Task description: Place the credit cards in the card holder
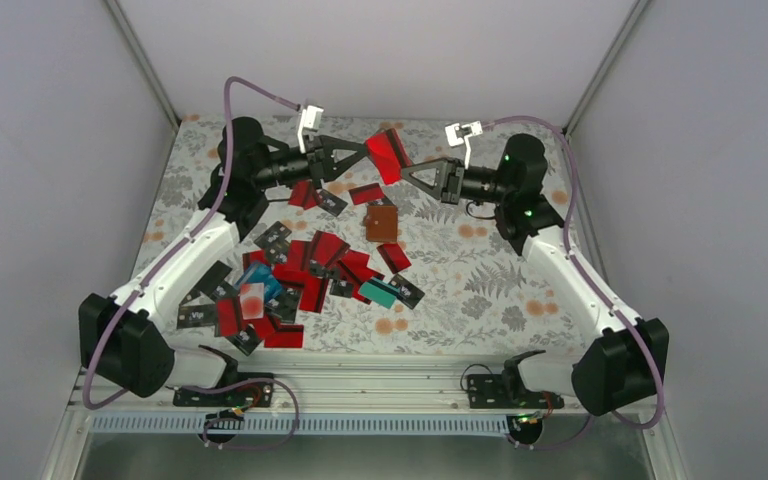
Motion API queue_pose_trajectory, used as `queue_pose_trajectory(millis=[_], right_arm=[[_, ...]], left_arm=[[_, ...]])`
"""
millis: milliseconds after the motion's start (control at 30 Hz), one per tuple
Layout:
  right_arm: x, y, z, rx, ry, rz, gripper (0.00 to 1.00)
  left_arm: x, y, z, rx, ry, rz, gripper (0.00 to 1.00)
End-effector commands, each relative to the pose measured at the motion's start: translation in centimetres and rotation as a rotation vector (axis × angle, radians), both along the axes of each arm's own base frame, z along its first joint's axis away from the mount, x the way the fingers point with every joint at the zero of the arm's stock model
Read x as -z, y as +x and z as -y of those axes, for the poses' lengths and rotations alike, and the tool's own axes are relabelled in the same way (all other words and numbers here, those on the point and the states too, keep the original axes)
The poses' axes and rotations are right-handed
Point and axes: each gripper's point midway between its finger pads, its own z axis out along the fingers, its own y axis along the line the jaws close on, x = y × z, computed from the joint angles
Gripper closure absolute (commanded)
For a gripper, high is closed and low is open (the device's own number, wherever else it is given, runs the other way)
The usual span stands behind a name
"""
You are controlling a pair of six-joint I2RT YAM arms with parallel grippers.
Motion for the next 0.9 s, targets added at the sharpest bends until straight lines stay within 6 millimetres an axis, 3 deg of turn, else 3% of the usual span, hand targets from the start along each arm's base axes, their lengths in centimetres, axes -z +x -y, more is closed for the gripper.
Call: queue_pose_trajectory(millis=[0,133,300,467,633,767,867], right_arm=[[0.3,2.1,0.4,0.094,-0.063,-0.002,0.96],[3.7,3.0,1.2,0.153,-0.130,-0.069,0.93],[8.9,2.4,1.6,0.159,-0.172,-0.171,0.89],[12.6,1.6,2.2,0.181,-0.216,-0.242,0.80],[18.1,1.0,2.9,0.215,-0.296,-0.367,0.78],[22.2,0.9,3.8,0.244,-0.410,-0.421,0.65],[23.7,2.2,4.9,0.319,-0.521,-0.403,0.50]], left_arm=[[-0.2,0.9,-0.8,-0.095,0.042,0.005,0.98],[1.0,2.5,-1.4,-0.189,0.094,-0.027,0.98],[2.9,3.9,-1.4,-0.218,0.121,-0.084,0.98],[4.7,5.5,-1.6,-0.275,0.170,-0.118,0.98],[7.9,7.2,-2.9,-0.387,0.300,-0.153,0.98],[10.8,7.7,-4.4,-0.468,0.401,-0.191,0.98],[12.8,7.4,-5.5,-0.508,0.466,-0.219,0.98]])
